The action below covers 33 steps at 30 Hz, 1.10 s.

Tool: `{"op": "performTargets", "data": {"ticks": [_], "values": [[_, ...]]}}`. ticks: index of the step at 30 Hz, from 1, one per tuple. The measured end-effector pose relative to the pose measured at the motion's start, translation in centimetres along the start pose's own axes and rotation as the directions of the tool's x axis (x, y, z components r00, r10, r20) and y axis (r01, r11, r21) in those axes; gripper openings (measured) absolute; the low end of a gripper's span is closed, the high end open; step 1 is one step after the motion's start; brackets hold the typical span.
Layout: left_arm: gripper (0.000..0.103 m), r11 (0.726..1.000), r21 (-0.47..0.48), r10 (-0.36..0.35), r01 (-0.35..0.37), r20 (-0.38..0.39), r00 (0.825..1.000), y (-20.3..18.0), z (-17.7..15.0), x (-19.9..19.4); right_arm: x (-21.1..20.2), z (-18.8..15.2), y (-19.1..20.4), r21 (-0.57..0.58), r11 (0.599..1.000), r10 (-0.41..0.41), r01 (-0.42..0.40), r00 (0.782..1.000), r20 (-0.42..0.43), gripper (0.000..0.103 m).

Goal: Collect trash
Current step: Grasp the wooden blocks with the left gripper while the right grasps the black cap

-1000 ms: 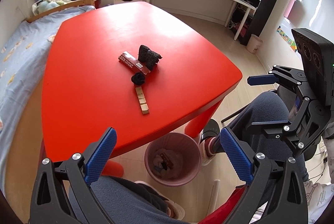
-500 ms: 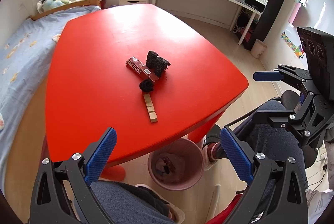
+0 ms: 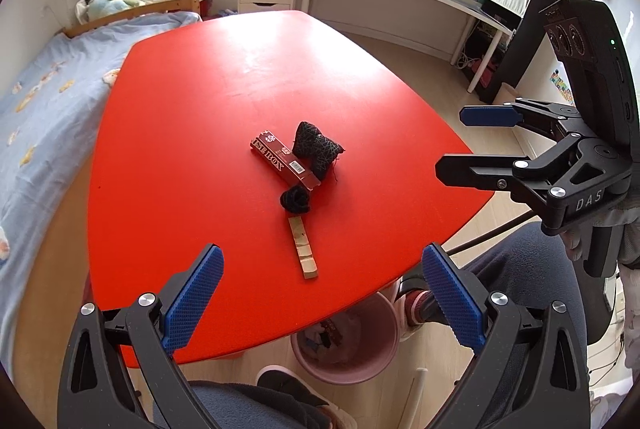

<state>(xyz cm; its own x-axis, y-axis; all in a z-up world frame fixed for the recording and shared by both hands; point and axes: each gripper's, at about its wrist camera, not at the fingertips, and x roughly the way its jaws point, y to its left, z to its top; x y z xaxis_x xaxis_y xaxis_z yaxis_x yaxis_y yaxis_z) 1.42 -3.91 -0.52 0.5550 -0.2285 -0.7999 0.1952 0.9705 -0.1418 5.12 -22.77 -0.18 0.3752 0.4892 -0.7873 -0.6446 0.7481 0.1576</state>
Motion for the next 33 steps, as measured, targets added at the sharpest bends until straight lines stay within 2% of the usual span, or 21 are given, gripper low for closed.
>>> {"op": "performTargets", "data": {"ticks": [14,24,33], "values": [[0.095,0.998,-0.027,0.05,-0.053,-0.094,0.994,0.9,1.4,5.3,7.4,4.3,-2.3,0.038,0.999,0.01,-0.007,0.996,-0.092,0.1],[0.095,0.995,-0.055,0.07,-0.079,-0.144,0.987,1.3,0.9,8.1,11.7,4.5,-3.4,0.07,0.998,0.012,-0.001,0.988,-0.156,0.1],[0.095,0.993,-0.065,0.089,-0.101,-0.163,0.983,1.8,0.7,9.0,12.9,4.5,-3.3,0.071,0.997,0.028,-0.018,0.988,-0.154,0.1]]}}
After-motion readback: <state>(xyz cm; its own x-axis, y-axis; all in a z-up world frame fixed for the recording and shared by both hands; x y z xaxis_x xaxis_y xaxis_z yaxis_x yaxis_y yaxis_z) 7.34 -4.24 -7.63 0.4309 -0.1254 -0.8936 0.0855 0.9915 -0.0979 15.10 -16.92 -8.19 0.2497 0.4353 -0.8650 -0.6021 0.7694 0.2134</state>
